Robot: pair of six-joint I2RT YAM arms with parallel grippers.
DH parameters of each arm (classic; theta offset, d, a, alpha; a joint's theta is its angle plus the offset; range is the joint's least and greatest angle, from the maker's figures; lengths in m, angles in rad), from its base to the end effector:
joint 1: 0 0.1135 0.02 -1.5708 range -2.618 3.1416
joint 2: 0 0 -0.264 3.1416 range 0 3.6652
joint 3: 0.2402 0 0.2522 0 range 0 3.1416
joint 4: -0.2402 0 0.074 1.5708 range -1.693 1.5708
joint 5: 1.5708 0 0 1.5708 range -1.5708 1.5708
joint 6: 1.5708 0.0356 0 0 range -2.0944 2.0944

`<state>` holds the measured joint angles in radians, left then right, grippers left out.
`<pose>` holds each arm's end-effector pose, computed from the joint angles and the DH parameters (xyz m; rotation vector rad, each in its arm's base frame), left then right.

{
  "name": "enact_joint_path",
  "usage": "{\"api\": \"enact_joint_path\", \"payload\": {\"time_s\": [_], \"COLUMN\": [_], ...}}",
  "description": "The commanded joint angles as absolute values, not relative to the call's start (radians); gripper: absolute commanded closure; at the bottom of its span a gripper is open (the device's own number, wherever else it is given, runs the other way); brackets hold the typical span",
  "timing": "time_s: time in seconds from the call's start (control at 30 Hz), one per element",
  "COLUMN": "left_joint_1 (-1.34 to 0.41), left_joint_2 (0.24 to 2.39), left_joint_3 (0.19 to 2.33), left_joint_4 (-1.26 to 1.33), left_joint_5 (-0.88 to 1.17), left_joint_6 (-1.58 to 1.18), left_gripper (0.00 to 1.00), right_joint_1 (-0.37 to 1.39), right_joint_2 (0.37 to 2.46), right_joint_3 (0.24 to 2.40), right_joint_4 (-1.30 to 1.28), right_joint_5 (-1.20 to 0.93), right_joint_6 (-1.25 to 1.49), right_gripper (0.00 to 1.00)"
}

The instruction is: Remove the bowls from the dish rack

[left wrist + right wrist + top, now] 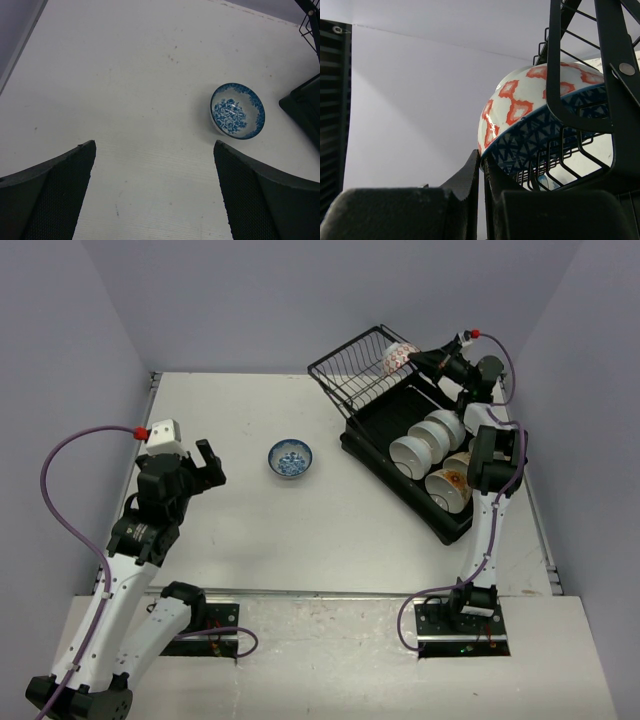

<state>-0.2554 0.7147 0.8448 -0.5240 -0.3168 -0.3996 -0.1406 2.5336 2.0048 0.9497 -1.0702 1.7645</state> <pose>0.1530 -0.0285 0.3364 -0.3451 1.9152 -0.1227 0.5604 -0.0478 0.2297 0.3542 1.6491 1.9012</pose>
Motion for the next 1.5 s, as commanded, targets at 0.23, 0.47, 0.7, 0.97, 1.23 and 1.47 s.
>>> {"api": "enact_joint_path", "payload": {"time_s": [0.23, 0.47, 0.7, 0.97, 1.23, 1.47], "left_joint_1": [-0.247, -0.247, -0.247, -0.247, -0.247, -0.249], "left_joint_2": [0.71, 0.712, 0.712, 0.707, 0.7, 0.695], "left_joint_3": [0.844, 0.845, 0.844, 0.844, 0.842, 0.842], "left_joint_4": [-0.485, -0.486, -0.485, -0.485, -0.486, -0.485], "left_joint_5": [-0.304, -0.304, -0.304, -0.305, -0.307, -0.305], "left_joint_6": [-0.373, -0.373, -0.371, -0.371, -0.371, -0.371], "left_gripper": [0.0, 0.0, 0.0, 0.0, 0.0, 0.0], "right_joint_1": [-0.14, -0.14, -0.126, -0.097, -0.064, -0.061], "right_joint_2": [2.476, 2.487, 2.494, 2.496, 2.477, 2.485], "right_joint_3": [2.155, 2.112, 2.141, 2.16, 2.174, 2.152], "right_joint_4": [1.155, 1.186, 1.071, 1.014, 0.954, 1.028], "right_joint_5": [-0.994, -1.006, -1.066, -1.032, -0.991, -0.988], "right_joint_6": [1.833, 1.815, 1.678, 1.64, 1.595, 1.653], "right_gripper": [1.0, 1.0, 1.0, 1.0, 1.0, 1.0]}}
